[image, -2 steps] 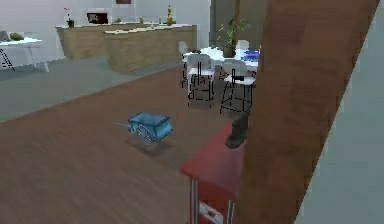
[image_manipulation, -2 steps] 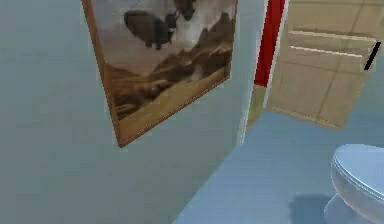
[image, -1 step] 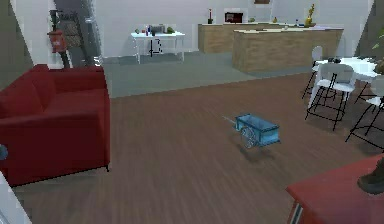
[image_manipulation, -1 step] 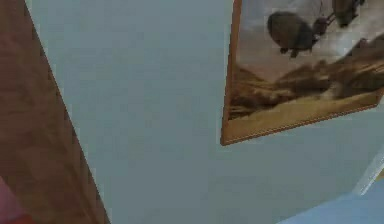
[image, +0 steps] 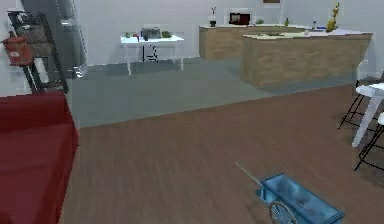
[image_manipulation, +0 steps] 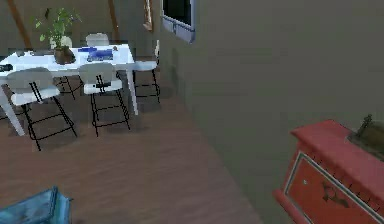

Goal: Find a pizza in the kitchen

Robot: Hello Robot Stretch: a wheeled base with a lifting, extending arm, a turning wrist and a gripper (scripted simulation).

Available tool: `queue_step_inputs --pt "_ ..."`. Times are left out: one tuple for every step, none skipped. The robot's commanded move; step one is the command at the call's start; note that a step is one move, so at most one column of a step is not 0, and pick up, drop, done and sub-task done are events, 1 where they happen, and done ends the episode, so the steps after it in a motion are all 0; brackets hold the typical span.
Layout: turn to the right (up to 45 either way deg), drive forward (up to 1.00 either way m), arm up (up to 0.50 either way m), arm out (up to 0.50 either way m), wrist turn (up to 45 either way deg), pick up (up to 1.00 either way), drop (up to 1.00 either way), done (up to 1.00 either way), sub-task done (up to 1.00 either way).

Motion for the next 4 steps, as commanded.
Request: queue_step_inputs --pt "0.0 1.0 0.0 0.0 0.0 0.0 0.0 0.0 0.0" --pt "0.0 0.25 0.0 0.0 0.0 0.0 0.0 0.0 0.0" --pt "9.0 0.0 0.0 0.0 0.0 0.0 0.0 0.0 0.0" --pt "0.0 0.75 0.0 0.0 0.0 0.0 0.0 0.0 0.0"
